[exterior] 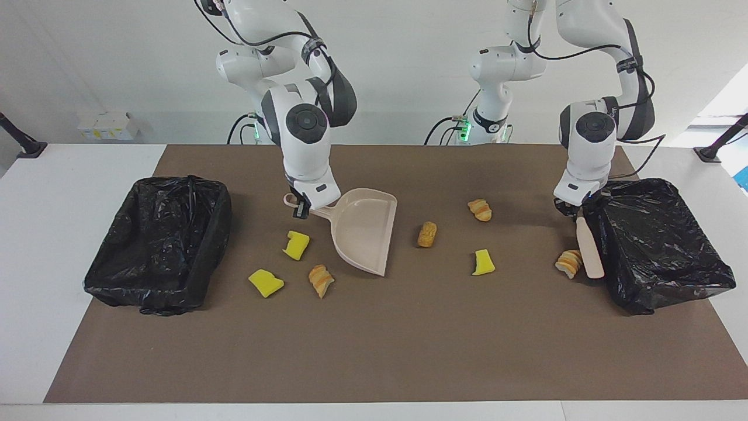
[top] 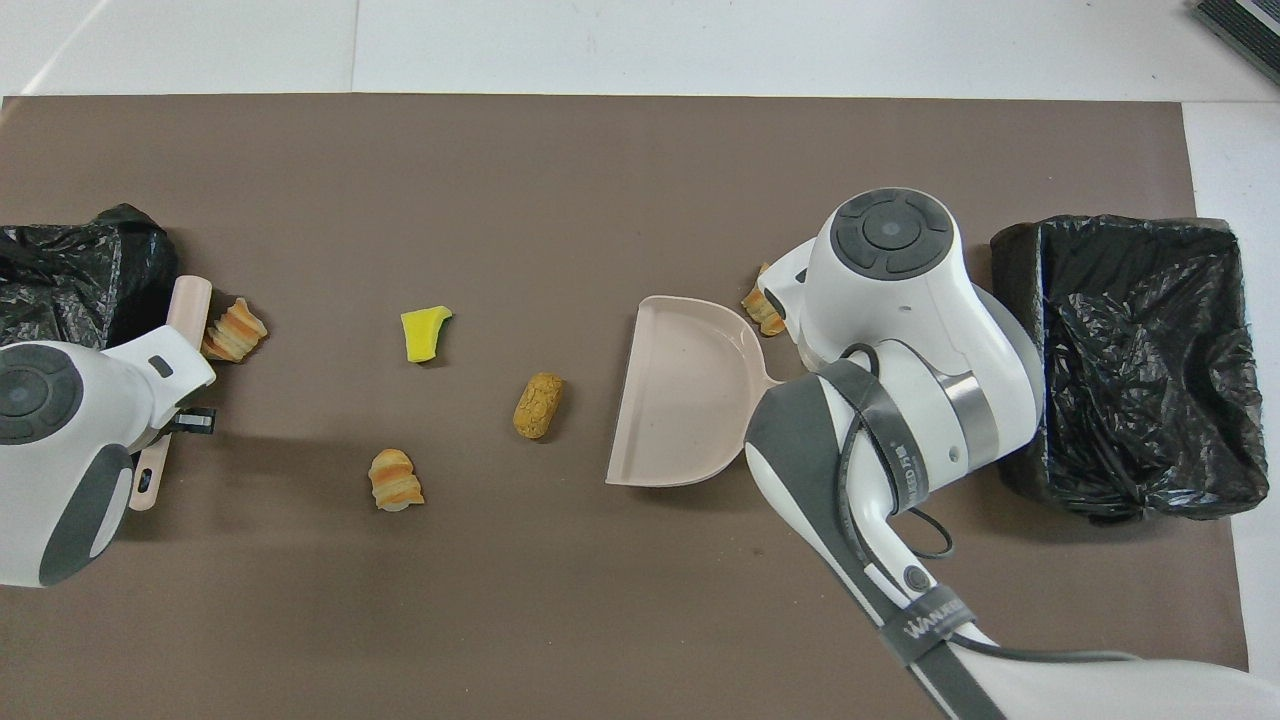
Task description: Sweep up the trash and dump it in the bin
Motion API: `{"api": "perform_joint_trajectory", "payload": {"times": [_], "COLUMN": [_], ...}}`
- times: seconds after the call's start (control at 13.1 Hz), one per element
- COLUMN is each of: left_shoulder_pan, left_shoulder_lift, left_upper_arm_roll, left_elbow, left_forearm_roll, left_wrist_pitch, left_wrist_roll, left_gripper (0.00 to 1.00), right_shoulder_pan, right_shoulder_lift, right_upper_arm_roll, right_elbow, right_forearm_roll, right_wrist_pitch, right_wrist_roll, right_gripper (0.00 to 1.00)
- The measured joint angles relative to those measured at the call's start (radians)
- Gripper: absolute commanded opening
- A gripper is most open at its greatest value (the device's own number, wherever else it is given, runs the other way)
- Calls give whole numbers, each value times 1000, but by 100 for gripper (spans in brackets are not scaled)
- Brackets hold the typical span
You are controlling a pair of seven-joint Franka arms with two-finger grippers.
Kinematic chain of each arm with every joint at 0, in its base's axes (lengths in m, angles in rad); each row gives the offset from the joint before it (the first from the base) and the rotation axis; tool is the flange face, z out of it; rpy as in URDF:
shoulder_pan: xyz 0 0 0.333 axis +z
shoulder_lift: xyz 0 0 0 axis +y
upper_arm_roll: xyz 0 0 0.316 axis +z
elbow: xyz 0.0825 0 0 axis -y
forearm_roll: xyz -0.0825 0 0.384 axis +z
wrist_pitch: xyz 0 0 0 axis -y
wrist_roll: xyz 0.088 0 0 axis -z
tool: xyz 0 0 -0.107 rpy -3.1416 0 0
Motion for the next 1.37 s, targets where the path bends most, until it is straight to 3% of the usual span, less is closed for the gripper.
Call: {"api": "perform_joint_trajectory", "payload": {"times": [0.31, 0.53, 0.92, 1.37], "left_shoulder_pan": [-37, -155, -314, -591], "left_shoulder_lift": [-1, -3, 23, 24], "left_upper_arm_roll": [-19, -24, -28, -31], "left_elbow": [-5, -4, -6, -5], "left_forearm_roll": [-127, -267, -385, -436], "left_wrist_pitch": [0, 3, 32, 45], "left_wrist_roll": [134, 138, 132, -136], "left_gripper": [0, 0, 0, 0], "right_shoulder_pan": [34, 39, 65, 64], "right_shoulder_lift": [-35, -37, -33, -33], "right_upper_arm_roll": [0, 1, 1, 1], "right_elbow": [-60, -125, -184, -187], "right_forearm_roll": [-8, -9, -9, -9], "right_wrist_pitch": [19, 124, 258, 260], "right_wrist_roll": [118, 178, 188, 188], "right_gripper": [0, 0, 0, 0]}}
